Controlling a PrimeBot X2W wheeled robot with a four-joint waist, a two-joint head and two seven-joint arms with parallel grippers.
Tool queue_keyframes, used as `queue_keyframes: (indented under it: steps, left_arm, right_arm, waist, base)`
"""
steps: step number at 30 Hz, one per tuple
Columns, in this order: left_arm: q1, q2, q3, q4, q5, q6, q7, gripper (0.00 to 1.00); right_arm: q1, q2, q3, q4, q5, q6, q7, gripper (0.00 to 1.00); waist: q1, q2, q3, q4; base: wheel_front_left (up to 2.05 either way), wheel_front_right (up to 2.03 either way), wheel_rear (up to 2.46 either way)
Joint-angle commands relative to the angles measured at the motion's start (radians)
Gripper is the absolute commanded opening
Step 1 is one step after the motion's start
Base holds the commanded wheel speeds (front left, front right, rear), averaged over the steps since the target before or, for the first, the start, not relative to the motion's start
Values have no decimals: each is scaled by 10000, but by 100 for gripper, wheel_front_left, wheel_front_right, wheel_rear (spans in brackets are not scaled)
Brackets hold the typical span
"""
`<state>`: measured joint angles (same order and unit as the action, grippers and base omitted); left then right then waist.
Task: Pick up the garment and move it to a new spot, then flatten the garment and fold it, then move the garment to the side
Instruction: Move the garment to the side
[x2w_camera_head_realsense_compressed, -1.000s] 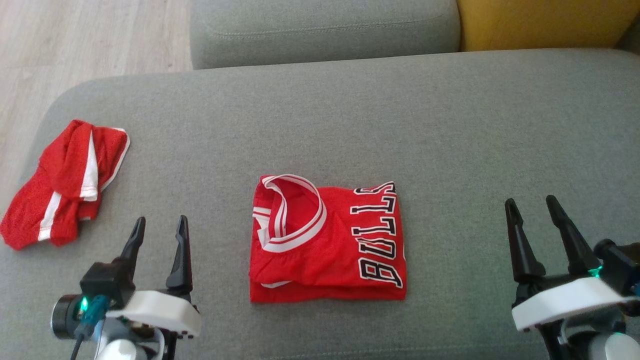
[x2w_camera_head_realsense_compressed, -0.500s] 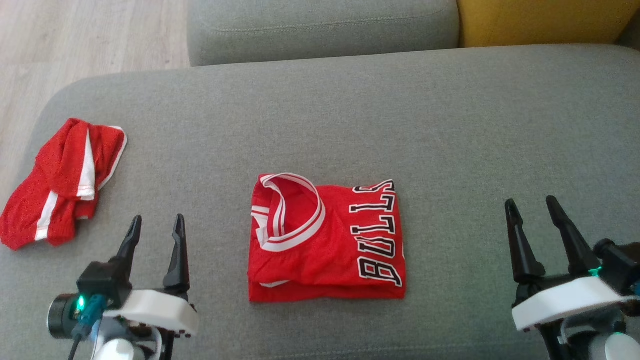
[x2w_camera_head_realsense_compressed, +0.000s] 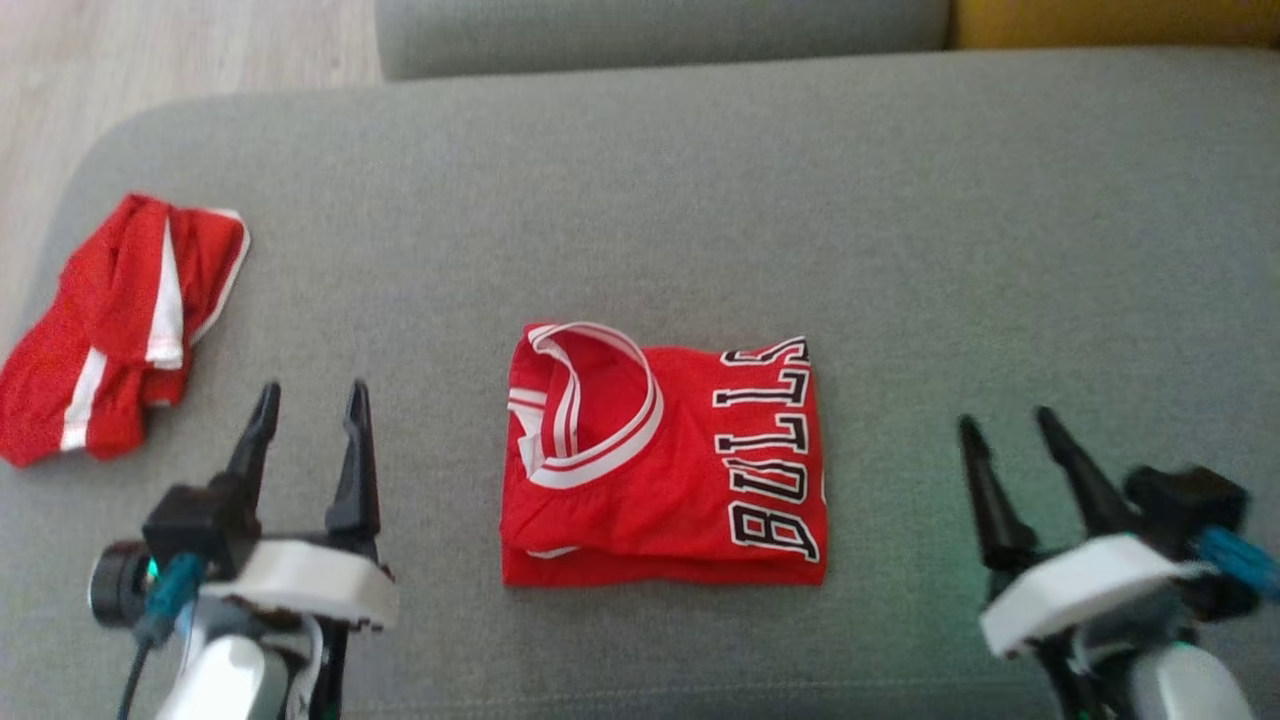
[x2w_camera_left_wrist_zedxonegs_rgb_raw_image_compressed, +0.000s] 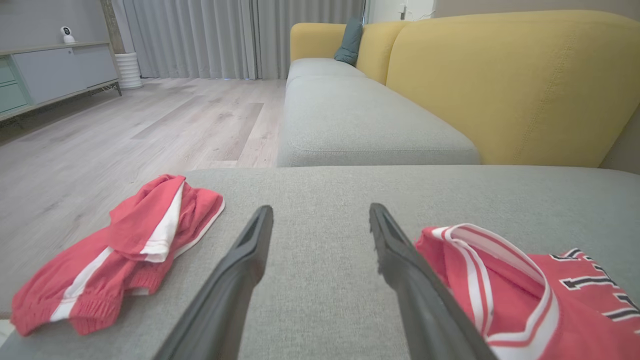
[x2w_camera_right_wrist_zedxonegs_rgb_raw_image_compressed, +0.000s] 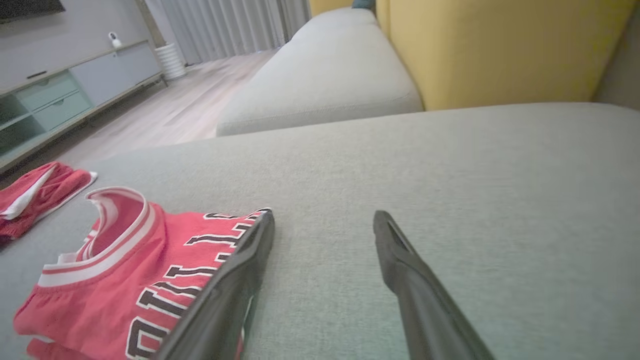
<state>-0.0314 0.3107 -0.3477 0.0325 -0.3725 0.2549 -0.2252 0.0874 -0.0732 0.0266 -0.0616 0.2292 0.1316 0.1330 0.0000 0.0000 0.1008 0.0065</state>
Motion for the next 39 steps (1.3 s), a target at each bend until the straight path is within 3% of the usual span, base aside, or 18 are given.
queue_keyframes:
  steps: [1, 9, 13, 17, 18, 19, 20, 24, 29, 35, 39]
  left_arm:
    - [-847, 266, 357, -377, 56, -61, -91, 100]
    - [-1594, 112, 187, -268, 196, -319, -219, 100]
    - [-1826, 5, 143, -115, 224, -438, -279, 100]
    - [-1890, -53, 198, -11, 243, -474, -319, 100]
    - [-1894, -64, 213, 8, 250, -480, -326, 100]
    - [-1897, -75, 227, 22, 258, -484, -331, 100]
    - [-1897, -85, 242, 34, 265, -488, -336, 100]
    - [-1875, -108, 338, 78, 295, -484, -351, 100]
    - [-1730, -101, 434, 34, 354, -476, -359, 100]
    - [-1526, -102, 528, -110, 423, -476, -363, 100]
    - [-1505, -130, 512, -224, 505, -506, -364, 100]
  right_arm:
    - [-995, -98, 671, 136, 163, -9, 72, 100]
    - [-2422, 25, 1977, 2598, 723, -9, 72, 100]
    - [-2825, 115, 2324, 3955, 999, -9, 529, 100]
    - [-2970, 170, 2721, 4565, 1403, -9, 1079, 100]
    - [-2965, 177, 2828, 4637, 1516, -9, 1293, 76]
    - [-2965, 184, 2914, 4623, 1671, -9, 1427, 32]
    - [-2975, 187, 2970, 4573, 1727, -9, 1507, 0]
    - [-3042, 18, 3060, 3882, 1547, -9, 1336, 0]
    - [-3126, -732, 2885, 2269, 772, -9, 1016, 0]
    - [-3036, -1550, 2495, 139, 341, -9, 1775, 0]
    - [-3007, -1922, 2191, -568, 363, -9, 2403, 0]
  waist:
    - [0, 0, 577, 189]
    - [0, 0, 1455, 540]
    - [0, 0, 1638, 719]
    - [0, 0, 1682, 791]
    - [0, 0, 1680, 798]
    - [0, 0, 1682, 801]
    - [0, 0, 1679, 797]
    - [0, 0, 1588, 688]
    - [0, 0, 1363, 258]
    - [0, 0, 1054, -600]
    - [0, 0, 934, -1196]
  base:
    - [0, 0, 0]
    - [0, 0, 0]
    - [0, 0, 0]
    - [0, 0, 0]
    - [0, 0, 0]
    - [0, 0, 0]
    - [0, 0, 0]
    - [0, 0, 0]
    - [0, 0, 0]
    - [0, 0, 0]
    - [0, 0, 0]
